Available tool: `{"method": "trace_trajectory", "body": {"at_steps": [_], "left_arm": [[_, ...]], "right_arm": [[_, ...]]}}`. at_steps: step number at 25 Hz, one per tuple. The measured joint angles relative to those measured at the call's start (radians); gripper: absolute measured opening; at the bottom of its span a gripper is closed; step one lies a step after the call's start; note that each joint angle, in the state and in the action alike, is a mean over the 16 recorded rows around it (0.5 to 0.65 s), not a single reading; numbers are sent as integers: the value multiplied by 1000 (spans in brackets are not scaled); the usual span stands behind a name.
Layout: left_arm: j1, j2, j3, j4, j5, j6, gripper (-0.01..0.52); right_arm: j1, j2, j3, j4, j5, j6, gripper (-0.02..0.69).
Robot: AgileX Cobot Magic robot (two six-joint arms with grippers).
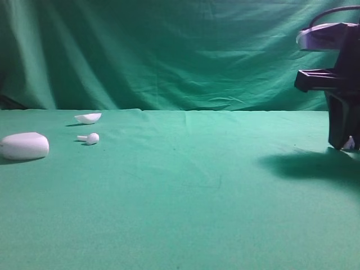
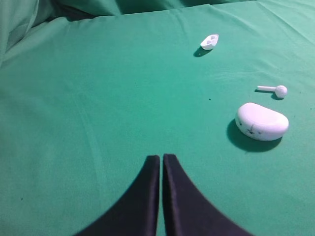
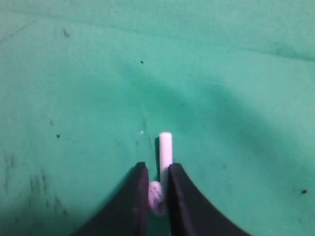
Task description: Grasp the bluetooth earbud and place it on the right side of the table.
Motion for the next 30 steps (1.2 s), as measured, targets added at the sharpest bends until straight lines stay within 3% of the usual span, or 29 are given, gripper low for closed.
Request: {"method": "trace_trajectory", "body": {"at_steps": [8,12,25,30], "left_arm": [[0,0,0,0,0,0,0],[0,0,0,0,0,0,0],[0,0,0,0,0,0,0],[0,0,0,0,0,0,0]], "right_arm": [[0,-8,-49,5,50,-16,277],[0,-76,-101,12,133,-22,304],[0,-622,-204,57,469,-29,42],[0,-892,-149,67,531,-29,0]]}}
